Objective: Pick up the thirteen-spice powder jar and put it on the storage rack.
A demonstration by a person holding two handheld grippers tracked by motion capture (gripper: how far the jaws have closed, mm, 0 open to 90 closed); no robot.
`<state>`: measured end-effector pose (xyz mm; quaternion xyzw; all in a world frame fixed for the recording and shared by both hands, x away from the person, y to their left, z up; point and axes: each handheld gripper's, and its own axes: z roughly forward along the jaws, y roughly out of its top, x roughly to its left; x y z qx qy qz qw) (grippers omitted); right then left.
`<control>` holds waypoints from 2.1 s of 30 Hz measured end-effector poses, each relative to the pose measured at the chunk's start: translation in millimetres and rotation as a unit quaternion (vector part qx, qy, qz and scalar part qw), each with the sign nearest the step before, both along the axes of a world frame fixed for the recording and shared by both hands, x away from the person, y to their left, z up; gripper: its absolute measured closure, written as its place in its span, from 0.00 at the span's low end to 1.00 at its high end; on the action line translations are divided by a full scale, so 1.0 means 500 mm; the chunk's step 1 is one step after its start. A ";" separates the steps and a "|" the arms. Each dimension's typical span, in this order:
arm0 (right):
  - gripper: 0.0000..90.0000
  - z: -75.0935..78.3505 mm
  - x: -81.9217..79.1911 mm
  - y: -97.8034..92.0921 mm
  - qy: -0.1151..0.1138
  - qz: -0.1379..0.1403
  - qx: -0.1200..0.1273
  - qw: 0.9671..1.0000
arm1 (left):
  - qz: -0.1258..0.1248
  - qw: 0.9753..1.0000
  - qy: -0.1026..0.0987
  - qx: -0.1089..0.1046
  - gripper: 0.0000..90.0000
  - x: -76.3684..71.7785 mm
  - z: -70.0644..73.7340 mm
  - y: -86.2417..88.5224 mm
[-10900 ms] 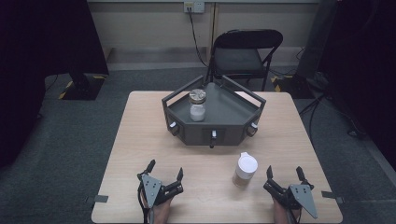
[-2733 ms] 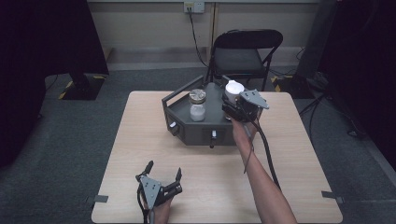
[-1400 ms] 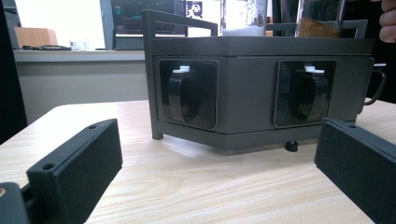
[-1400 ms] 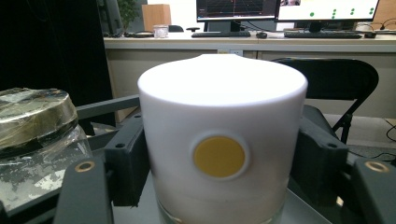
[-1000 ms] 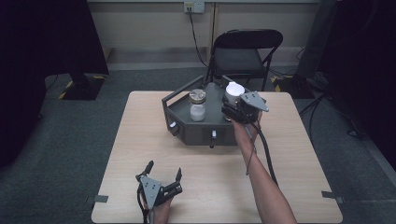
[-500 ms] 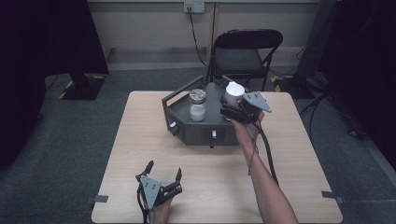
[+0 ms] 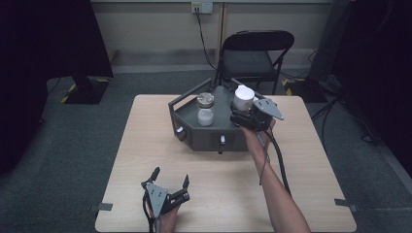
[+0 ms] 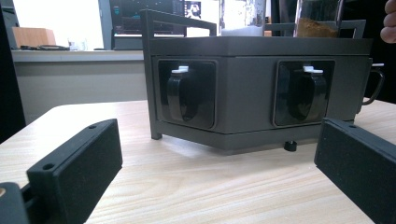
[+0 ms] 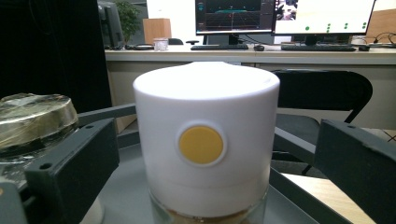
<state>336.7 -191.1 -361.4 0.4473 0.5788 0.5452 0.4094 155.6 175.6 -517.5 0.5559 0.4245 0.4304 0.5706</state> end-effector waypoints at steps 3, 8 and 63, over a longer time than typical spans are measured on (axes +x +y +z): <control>0.00 0.000 -0.007 -0.002 -0.003 0.004 -0.001 1.000 | 0.000 1.000 0.000 0.000 0.00 0.000 0.000 0.000; 0.00 -0.001 -0.021 -0.003 -0.014 0.003 -0.001 1.000 | 0.000 1.000 0.000 0.000 0.00 0.000 0.000 0.000; 0.00 -0.120 -0.249 -0.068 -0.032 -0.013 0.007 0.999 | 0.001 1.000 0.000 0.001 0.00 0.000 0.000 0.000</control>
